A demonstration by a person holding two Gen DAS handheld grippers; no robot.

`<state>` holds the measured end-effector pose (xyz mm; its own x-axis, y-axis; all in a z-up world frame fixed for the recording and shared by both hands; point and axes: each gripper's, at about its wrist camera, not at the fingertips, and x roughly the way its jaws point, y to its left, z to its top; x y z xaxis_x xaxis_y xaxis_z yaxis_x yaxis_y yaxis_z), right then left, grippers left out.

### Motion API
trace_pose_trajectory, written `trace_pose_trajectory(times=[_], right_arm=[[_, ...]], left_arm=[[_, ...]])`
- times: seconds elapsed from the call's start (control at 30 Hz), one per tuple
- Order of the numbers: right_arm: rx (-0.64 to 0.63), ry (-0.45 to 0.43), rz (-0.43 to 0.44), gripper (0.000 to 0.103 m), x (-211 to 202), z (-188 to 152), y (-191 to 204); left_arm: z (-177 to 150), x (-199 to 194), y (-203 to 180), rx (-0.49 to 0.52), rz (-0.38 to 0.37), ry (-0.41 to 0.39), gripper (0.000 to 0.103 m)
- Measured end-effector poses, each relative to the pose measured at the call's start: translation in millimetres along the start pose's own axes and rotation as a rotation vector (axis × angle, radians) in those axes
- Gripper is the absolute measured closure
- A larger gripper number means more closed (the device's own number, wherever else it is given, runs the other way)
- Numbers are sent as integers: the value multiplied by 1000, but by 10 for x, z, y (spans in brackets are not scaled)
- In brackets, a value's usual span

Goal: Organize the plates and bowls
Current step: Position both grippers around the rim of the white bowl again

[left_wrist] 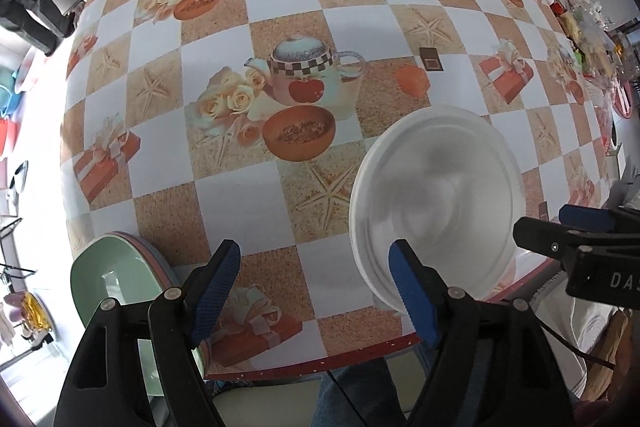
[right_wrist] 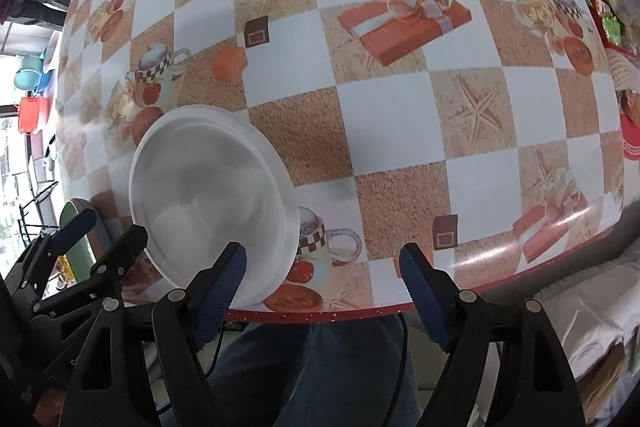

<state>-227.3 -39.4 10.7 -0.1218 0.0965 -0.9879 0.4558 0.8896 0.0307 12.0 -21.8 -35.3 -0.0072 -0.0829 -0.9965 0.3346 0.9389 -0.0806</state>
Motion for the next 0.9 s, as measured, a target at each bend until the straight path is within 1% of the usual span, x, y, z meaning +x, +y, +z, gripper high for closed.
trace_pose_trajectory(times=[0.67, 0.9], right_arm=[[3, 20, 11, 23, 133, 29, -72], [-11, 35, 10, 23, 189, 83, -3]], left_arm=[[64, 80, -11, 7, 22, 21, 23], [59, 109, -22, 14, 30, 32, 23]])
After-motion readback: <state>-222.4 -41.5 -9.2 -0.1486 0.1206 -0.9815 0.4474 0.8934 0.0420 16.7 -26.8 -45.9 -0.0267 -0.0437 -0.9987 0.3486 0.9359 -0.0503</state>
